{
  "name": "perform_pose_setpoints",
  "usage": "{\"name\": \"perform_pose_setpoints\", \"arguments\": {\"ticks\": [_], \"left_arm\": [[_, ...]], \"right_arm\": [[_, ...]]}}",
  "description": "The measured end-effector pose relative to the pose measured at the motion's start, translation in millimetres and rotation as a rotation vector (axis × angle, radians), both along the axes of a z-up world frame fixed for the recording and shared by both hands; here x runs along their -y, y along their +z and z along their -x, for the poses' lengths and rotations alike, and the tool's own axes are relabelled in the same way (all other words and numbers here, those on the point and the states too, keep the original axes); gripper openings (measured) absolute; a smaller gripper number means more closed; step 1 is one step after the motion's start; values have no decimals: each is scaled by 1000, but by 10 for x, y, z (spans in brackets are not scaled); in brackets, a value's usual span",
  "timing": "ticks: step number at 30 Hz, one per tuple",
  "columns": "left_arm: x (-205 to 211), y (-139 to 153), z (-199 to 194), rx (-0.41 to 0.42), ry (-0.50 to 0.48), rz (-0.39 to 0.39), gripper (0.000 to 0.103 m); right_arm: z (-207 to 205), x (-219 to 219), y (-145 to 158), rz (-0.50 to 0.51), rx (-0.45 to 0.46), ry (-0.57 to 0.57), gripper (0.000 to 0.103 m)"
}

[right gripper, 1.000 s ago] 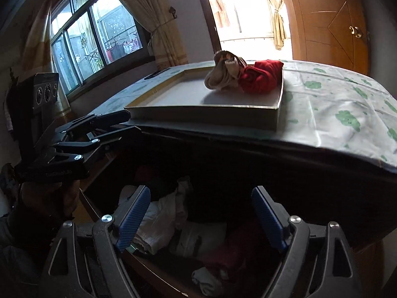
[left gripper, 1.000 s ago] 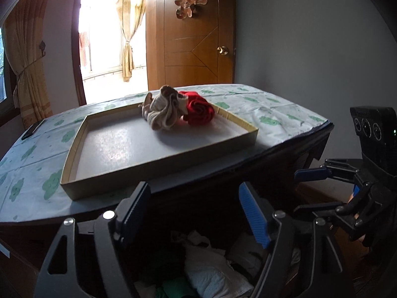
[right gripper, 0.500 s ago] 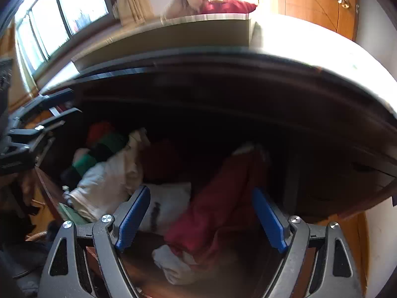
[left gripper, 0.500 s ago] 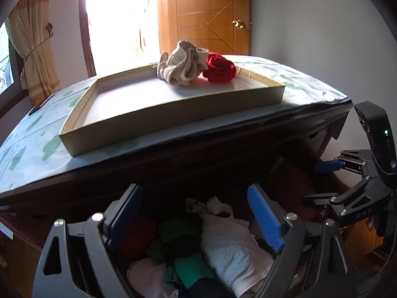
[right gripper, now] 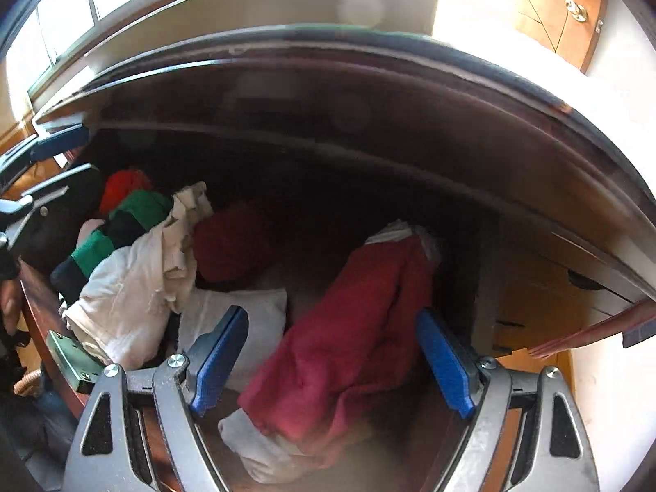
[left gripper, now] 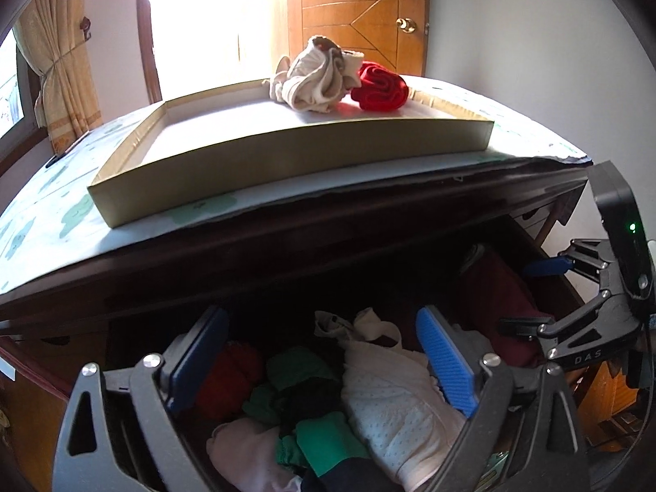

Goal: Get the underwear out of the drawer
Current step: 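Open both tools and move them down into the open drawer, then grasp the white underwear with the left tool while the right tool grasps the dark red garment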

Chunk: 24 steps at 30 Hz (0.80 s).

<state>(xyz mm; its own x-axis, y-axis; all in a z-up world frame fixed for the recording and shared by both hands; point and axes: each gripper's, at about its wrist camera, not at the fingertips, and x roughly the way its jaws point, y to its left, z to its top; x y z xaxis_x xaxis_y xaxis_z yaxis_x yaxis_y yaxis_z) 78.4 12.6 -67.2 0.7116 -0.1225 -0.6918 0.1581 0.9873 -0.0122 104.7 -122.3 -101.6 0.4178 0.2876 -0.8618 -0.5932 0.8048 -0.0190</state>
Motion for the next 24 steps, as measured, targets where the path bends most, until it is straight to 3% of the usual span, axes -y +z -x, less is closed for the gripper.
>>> {"name": "perform_pose_setpoints", "arguments": {"ticks": [3,7,13,18,24], "left_arm": [[39,-43,-34,-37,-32,-14,99],[163,-96,-48,-73,-103,-61,99],[384,-193,-38,-141,-237,-135,99],[572,-328,-54,-229,-334,-207,97],[512,-500,-266,-421,-354,-103,78]], "right_arm": [[-26,-45,-42,13,-26,17,85],[-76,-91,-122,23,-73,28,72],[-85,-227,-219,70,-74,57,63],[-82,-297,-265,88,-71,64,62],[-89,-285,-264,107,-69,71,63]]}}
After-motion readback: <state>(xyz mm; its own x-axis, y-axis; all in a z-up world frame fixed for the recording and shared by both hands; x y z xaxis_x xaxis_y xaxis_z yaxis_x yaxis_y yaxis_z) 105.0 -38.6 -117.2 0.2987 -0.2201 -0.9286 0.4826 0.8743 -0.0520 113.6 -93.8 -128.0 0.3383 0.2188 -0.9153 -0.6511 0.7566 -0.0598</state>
